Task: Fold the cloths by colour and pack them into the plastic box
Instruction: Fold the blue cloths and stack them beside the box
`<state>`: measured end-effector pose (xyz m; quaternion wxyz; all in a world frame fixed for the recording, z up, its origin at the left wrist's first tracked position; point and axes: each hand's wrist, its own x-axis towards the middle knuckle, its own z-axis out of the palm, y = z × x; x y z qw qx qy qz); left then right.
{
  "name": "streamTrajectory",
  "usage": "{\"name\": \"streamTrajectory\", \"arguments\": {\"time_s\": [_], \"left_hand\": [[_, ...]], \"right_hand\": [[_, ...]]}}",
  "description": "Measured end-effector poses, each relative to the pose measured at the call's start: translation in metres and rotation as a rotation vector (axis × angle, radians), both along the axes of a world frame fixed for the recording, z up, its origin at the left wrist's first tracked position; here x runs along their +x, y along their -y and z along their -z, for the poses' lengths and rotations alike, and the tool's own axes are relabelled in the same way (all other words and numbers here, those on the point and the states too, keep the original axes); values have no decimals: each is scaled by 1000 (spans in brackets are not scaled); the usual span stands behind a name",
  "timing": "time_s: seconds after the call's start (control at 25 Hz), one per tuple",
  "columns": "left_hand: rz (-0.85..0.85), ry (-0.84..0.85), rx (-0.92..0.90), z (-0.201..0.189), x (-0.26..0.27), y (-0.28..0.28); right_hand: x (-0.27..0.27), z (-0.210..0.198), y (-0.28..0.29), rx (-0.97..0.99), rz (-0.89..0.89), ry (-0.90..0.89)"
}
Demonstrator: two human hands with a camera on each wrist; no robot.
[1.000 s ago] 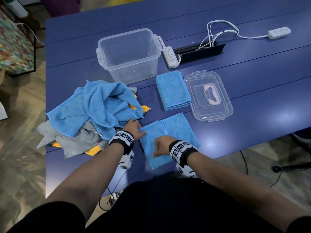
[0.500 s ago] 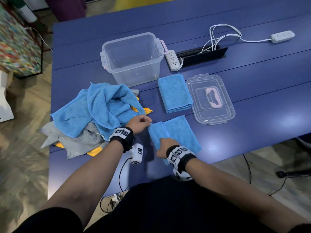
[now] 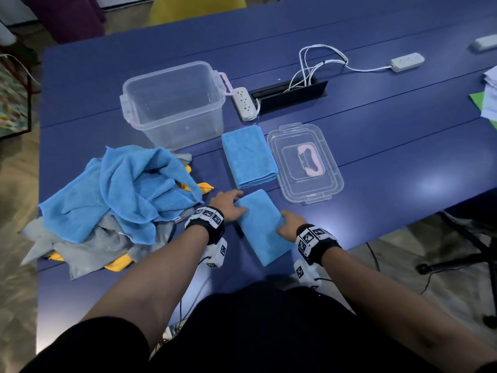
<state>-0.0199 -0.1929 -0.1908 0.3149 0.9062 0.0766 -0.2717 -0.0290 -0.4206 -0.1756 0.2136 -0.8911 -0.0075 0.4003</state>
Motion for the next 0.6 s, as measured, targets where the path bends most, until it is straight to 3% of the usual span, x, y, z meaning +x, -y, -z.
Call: {"name": "streamTrajectory", "arguments": {"time_s": [0.08, 0.16, 0.4, 0.6], "left_hand": [[155, 48, 221, 3, 4, 5], [199, 39, 312, 6, 5, 7], [236, 107, 361, 17, 2, 2], [2, 374, 306, 17, -3, -19]], "right_hand": [[2, 6, 8, -28, 53, -29], [7, 7, 11, -36, 39, -47], [18, 9, 7, -112, -137, -4], [22, 4, -9, -31, -127, -71]]}}
